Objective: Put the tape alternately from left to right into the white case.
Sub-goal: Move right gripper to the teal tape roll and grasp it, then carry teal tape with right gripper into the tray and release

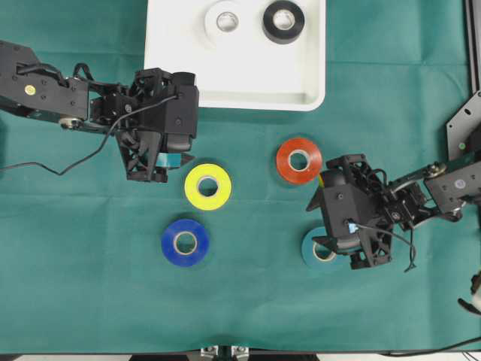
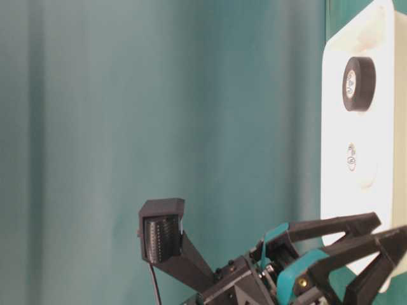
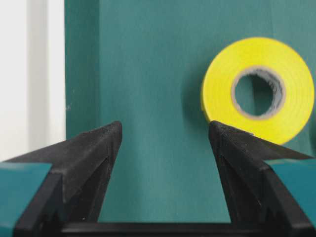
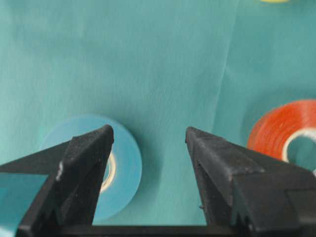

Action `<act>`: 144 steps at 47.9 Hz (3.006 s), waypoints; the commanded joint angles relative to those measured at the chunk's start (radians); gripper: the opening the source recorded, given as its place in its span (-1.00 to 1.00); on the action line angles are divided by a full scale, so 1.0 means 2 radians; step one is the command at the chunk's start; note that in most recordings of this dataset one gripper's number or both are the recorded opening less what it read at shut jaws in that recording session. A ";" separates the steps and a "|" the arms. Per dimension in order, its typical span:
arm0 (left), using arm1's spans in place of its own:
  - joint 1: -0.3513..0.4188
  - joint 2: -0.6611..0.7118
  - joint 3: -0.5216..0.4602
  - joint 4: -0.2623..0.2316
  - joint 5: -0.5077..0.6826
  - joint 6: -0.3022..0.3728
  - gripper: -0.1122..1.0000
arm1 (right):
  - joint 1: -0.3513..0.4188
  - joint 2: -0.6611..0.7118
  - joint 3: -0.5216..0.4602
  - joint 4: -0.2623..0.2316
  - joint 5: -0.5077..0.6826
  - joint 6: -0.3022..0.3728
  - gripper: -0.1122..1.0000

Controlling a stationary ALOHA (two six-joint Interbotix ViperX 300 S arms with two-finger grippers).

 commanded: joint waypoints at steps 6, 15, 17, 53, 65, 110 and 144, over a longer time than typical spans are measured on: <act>-0.004 -0.002 -0.006 -0.001 -0.018 0.000 0.92 | 0.009 -0.002 0.008 0.002 -0.002 0.008 0.43; -0.005 0.000 -0.005 -0.001 -0.019 0.000 0.91 | 0.020 0.028 0.007 0.002 -0.019 0.012 0.43; -0.004 0.000 -0.005 -0.001 -0.019 0.000 0.92 | 0.021 0.035 0.005 0.002 -0.024 0.012 0.43; -0.004 0.000 -0.007 -0.001 -0.019 0.000 0.91 | 0.021 0.087 -0.014 0.001 -0.025 0.013 0.42; -0.005 0.000 -0.006 -0.001 -0.018 0.000 0.91 | 0.021 0.086 -0.020 0.001 -0.023 0.013 -0.33; -0.019 0.000 -0.003 -0.001 -0.019 0.001 0.91 | -0.097 0.007 -0.076 -0.061 0.043 0.010 -0.34; -0.037 0.000 0.000 -0.001 -0.022 0.001 0.91 | -0.253 0.067 -0.132 -0.163 0.021 0.008 -0.34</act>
